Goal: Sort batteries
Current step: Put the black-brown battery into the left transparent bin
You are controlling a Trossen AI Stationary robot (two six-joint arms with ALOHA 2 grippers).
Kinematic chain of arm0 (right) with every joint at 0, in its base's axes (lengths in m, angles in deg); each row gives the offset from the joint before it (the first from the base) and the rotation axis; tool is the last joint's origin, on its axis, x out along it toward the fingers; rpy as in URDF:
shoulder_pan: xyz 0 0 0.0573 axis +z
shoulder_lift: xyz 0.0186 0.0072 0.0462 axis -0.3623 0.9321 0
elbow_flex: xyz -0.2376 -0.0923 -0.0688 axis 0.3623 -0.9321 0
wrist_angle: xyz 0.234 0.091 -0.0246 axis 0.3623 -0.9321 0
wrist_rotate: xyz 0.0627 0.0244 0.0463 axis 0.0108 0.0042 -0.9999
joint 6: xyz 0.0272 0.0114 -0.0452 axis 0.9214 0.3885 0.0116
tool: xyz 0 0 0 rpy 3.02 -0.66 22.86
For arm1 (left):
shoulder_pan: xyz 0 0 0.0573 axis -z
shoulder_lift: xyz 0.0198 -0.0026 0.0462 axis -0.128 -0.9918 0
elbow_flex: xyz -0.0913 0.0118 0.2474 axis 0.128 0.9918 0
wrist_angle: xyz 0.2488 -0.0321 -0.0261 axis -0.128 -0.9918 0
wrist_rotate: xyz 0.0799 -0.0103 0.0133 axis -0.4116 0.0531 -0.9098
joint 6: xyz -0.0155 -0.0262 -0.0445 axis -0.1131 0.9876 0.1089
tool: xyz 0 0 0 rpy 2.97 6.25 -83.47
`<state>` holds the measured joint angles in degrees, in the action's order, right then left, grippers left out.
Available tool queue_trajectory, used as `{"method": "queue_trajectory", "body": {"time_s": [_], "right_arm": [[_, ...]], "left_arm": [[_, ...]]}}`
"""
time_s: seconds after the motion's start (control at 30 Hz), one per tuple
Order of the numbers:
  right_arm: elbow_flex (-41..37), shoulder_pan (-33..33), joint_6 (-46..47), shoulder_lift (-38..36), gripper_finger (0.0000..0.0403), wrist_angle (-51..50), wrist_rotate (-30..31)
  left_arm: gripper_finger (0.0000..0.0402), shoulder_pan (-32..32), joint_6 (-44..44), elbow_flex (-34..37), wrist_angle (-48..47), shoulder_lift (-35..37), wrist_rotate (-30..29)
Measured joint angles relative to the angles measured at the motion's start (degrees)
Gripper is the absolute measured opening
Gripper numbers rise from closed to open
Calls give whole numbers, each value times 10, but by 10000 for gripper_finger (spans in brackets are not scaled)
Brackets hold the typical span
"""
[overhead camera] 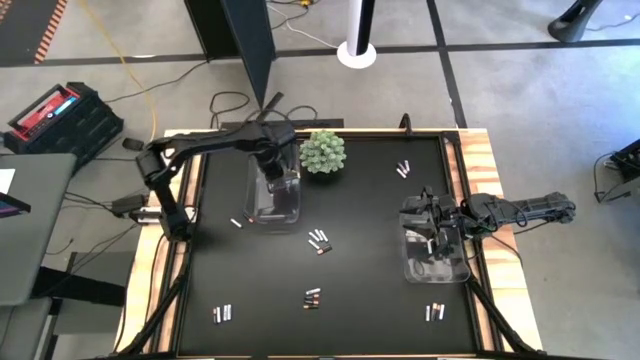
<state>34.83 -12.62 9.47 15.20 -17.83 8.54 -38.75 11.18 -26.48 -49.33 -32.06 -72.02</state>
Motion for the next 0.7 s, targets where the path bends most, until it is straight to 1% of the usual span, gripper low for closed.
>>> {"method": "queue_trajectory", "body": {"time_s": [0.17,0.3,0.47,0.7], "right_arm": [[0,0,0,0,235,0,0],[0,0,0,0,235,0,0],[0,0,0,0,235,0,0],[0,0,0,0,235,0,0]], "left_arm": [[27,17,10,2,10,-16,1],[27,29,54,31,55,-15,1],[27,40,60,56,65,-14,0],[28,41,91,88,92,-14,0]]}}
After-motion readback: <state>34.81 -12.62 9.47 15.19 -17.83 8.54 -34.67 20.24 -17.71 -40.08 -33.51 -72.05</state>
